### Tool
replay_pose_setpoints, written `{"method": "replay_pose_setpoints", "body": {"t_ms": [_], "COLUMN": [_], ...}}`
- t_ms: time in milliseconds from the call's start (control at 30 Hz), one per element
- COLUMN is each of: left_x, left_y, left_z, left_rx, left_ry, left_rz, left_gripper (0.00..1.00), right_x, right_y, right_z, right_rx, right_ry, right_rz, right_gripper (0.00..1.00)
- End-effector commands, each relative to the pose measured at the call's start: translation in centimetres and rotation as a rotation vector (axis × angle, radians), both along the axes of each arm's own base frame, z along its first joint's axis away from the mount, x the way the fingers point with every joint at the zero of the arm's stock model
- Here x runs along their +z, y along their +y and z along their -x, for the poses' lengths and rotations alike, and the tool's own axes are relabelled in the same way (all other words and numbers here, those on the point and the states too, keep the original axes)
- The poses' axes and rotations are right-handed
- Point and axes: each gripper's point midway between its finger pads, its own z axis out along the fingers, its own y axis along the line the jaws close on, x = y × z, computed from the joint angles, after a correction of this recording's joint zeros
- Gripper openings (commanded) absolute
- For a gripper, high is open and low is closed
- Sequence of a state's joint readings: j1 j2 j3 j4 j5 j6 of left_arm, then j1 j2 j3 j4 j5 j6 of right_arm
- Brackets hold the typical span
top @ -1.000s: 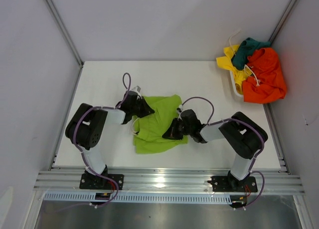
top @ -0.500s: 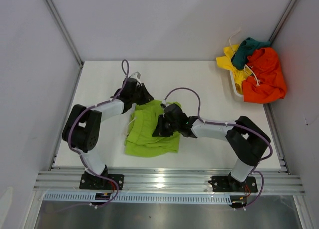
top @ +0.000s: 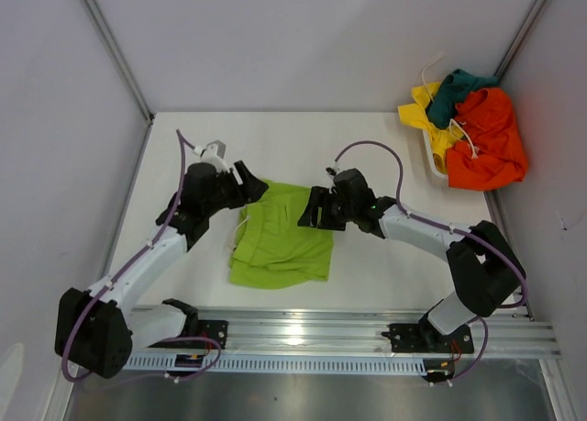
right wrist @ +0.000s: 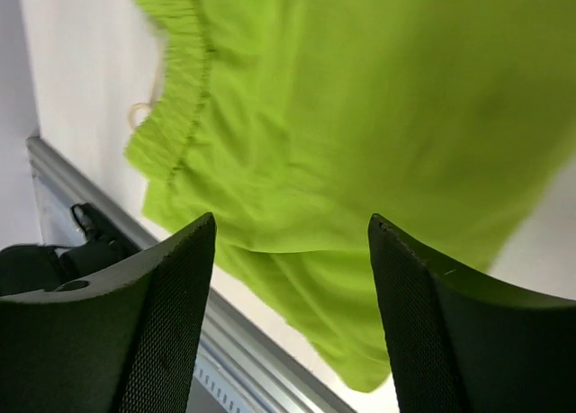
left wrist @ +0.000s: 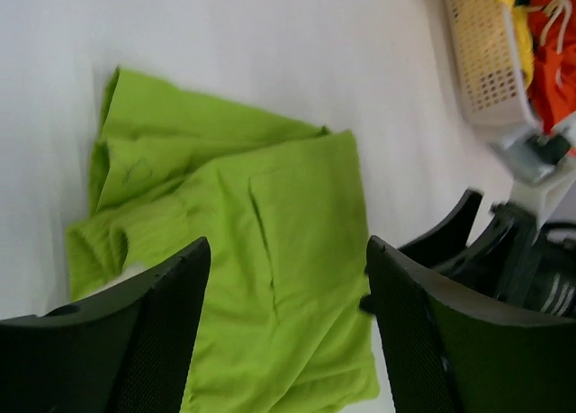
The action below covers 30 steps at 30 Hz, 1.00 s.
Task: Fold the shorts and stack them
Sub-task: Fold the shorts, then neatly place the folded shorts to the corner
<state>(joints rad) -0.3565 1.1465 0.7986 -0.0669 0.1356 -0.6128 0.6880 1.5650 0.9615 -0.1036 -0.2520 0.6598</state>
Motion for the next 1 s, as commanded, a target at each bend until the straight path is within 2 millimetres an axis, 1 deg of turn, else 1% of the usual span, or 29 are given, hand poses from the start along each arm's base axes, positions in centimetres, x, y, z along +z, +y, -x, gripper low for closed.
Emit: {"method": "replay_pose_setpoints", "body": {"t_ms": [0,100,133,167,200,233,267,300,333,400,433,467,500,533,567,600,667,700,767,833,867,900,967], "left_x": [-3.8,-3.8,-5.1,-4.4,-4.5,-5.5,-5.5,-5.7,-6.3,-6.6,-6.9,-7.9,-7.6,-7.9,-9.2,-9.2,-9.0,-9.1,-8.5,-8.8,-9.5,-10.2,-11.1], "left_y": [1.1,1.0,0.9,0.7,0.6,0.3,0.1,0.0,-0.4,-0.6,-1.4,-1.3,-2.2,-2.4,-2.1,-2.9,-2.8,-3.0,-3.0,-2.8,-2.8,-2.5,-3.0], "left_z": [3.6,5.8,7.0,7.6,8.1,9.2,9.7,10.3,11.4,12.3,13.4,14.0,15.0,15.7,16.2,17.1,17.4,18.2,18.4,18.8,19.0,19.5,19.6], "left_rx": [0.022,0.017,0.017,0.009,0.005,-0.003,-0.005,0.0,-0.006,0.014,-0.006,0.013,0.01,0.026,0.085,0.058,0.095,0.082,0.09,0.135,0.182,0.204,0.206], "left_ry": [0.122,0.117,0.152,0.134,0.139,0.181,0.185,0.204,0.246,0.271,0.297,0.321,0.352,0.388,0.434,0.441,0.439,0.445,0.434,0.476,0.533,0.575,0.609], "left_rz": [0.023,0.064,0.068,0.083,0.087,0.088,0.092,0.112,0.102,0.117,0.118,0.118,0.181,0.212,0.241,0.256,0.288,0.27,0.272,0.273,0.287,0.265,0.243], "left_gripper": [0.74,0.78,0.78,0.78,0.79,0.79,0.79,0.79,0.79,0.79,0.79,0.79,0.79,0.79,0.79,0.79,0.79,0.8,0.8,0.81,0.81,0.81,0.8], "right_x": [0.0,-0.2,-0.2,-0.3,-0.7,-0.9,-0.9,-1.7,-2.0,-2.4,-3.1,-3.3,-3.9,-4.0,-4.1,-4.4,-5.0,-4.7,-4.9,-5.1,-5.0,-4.9,-4.8], "right_y": [-3.0,-4.3,-5.1,-5.6,-5.9,-6.2,-6.5,-6.7,-6.7,-6.6,-6.5,-6.3,-6.2,-6.1,-5.9,-5.8,-5.7,-5.5,-5.4,-5.4,-5.3,-5.2,-5.3], "right_z": [-1.3,-2.5,-3.3,-3.7,-4.1,-4.5,-5.2,-5.5,-5.6,-6.1,-6.2,-6.4,-6.4,-6.6,-6.6,-6.6,-6.6,-7.0,-7.1,-7.1,-7.1,-7.1,-7.1], "right_rx": [-0.055,-0.086,-0.109,-0.116,-0.123,-0.135,-0.143,-0.146,-0.146,-0.148,-0.15,-0.151,-0.153,-0.155,-0.153,-0.156,-0.159,-0.16,-0.162,-0.169,-0.173,-0.17,-0.177], "right_ry": [-0.009,-0.006,-0.004,-0.005,0.004,0.006,0.004,0.023,0.03,0.038,0.051,0.048,0.063,0.061,0.064,0.077,0.091,0.072,0.072,0.076,0.074,0.074,0.071], "right_rz": [0.01,0.01,0.008,0.013,0.023,0.031,0.031,0.036,0.036,0.023,0.025,0.018,0.014,0.006,0.0,-0.004,-0.004,-0.02,-0.025,-0.029,-0.033,-0.037,-0.04], "right_gripper": [0.73,0.74,0.75,0.75,0.75,0.75,0.75,0.75,0.75,0.75,0.75,0.75,0.75,0.75,0.75,0.75,0.75,0.75,0.75,0.75,0.75,0.75,0.75]}}
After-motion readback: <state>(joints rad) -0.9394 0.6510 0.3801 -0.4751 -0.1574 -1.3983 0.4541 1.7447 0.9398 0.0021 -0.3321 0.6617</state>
